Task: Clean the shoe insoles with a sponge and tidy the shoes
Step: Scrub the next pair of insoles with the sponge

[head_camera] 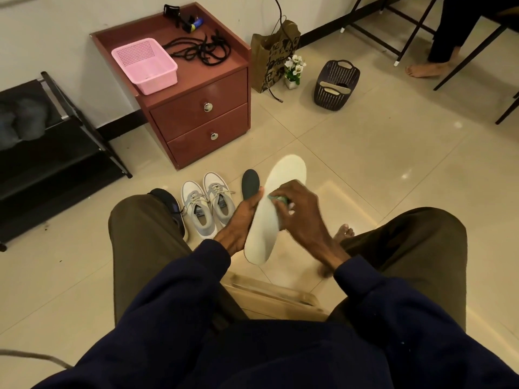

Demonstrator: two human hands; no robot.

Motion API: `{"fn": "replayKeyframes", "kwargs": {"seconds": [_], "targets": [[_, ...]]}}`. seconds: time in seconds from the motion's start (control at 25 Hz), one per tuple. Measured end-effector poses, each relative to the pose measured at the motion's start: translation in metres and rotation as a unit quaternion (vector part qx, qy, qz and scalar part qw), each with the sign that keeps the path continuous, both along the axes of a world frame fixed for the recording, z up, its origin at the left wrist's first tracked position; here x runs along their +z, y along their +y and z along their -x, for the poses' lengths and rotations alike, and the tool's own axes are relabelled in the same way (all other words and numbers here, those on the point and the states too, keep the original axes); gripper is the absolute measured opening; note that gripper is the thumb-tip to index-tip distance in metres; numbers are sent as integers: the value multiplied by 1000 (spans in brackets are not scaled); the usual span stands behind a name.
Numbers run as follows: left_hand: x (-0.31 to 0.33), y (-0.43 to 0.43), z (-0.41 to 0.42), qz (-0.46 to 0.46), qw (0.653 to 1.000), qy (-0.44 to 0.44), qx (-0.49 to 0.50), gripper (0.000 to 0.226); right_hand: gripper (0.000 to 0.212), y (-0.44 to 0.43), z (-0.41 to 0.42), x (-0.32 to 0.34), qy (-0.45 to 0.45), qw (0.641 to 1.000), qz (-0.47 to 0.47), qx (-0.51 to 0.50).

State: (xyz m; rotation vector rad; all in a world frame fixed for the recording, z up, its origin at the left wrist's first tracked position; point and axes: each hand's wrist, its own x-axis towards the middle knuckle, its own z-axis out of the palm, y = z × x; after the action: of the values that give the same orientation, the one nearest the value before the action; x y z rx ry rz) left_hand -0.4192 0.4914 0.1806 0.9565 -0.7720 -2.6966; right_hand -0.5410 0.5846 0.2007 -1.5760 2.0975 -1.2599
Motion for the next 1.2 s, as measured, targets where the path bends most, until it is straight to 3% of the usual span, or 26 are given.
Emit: {"fn": "replayKeyframes", "kwargs": {"seconds": [0.12,0.28,0.36,0.56,0.76,1.0,1.2], "targets": [[-7,-18,-4,-31,996,46,65,71,12,2,-30,3,38,985,9,166],[-7,-28,-13,-94,984,87,122,70,14,8,-32,7,28,964,-18,264],[-8,-27,-12,-102,981,94,133,70,13,7,-24,3,49,966,-12,255],[-13,-24,-4,-67,990,75,102,74,12,3,-2,-6,66,997,-3,47],[-13,-25,-6,-115,979,63,156,70,12,12,-33,-4,77,964,-22,252],[-6,-11,-3,-35,995,27,90,56,13,-9,15,-6,159,987,-31,15],[-10,10,2,-9,998,2,-60,58,8,-8,47,-7,48,989,-36,-133]]}}
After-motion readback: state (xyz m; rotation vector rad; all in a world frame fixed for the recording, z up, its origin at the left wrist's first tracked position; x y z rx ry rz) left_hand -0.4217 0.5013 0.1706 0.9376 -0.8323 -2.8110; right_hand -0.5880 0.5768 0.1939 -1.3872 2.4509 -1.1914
